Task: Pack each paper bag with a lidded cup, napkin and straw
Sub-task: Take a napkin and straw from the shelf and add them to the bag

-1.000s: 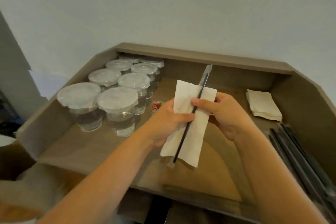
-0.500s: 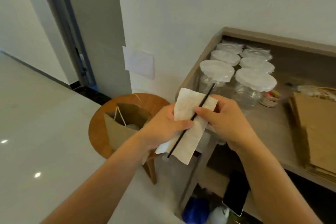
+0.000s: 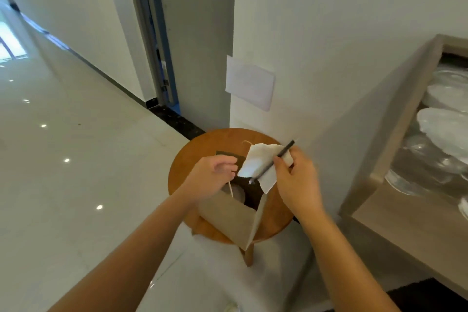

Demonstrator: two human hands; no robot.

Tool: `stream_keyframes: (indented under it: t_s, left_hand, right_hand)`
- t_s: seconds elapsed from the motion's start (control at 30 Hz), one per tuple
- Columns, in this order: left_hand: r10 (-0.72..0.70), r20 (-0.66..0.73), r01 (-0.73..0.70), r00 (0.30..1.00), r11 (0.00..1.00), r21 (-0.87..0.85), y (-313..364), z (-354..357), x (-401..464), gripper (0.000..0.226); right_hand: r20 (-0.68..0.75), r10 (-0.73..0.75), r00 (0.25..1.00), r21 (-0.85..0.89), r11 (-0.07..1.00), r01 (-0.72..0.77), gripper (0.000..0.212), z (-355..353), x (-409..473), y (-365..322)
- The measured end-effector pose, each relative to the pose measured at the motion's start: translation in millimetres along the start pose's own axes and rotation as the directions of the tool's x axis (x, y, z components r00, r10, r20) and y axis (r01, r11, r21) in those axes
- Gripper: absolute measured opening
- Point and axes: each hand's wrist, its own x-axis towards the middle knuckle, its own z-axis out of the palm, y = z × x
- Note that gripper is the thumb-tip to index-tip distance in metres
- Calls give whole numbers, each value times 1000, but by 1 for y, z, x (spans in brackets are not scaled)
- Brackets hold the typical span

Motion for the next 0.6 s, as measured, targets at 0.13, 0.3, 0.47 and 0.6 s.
stream_keyframes:
  t_s: [0.13,0.3,0.47,0.6]
  left_hand:
    - [-60,-121,75,991,989,125,-33,-19,50,24]
    - [-91,-66,103,994,973,207,-48,-26,98,27]
    - [-76,84,51,994,963,263,-45,-20,134,29]
    - [-53,226,-4,973,970,243,-41,-12,158,26]
  right_hand:
    - [58,79,995,-26,997,-78,24,35,36,16]
    - [148,129,981,-209,973,-96,31,76,64,36]
    - [173,343,923,-428,871,-243,24,98,76,55]
    - [144,449,882,-475,813,-337,22,103,78,60]
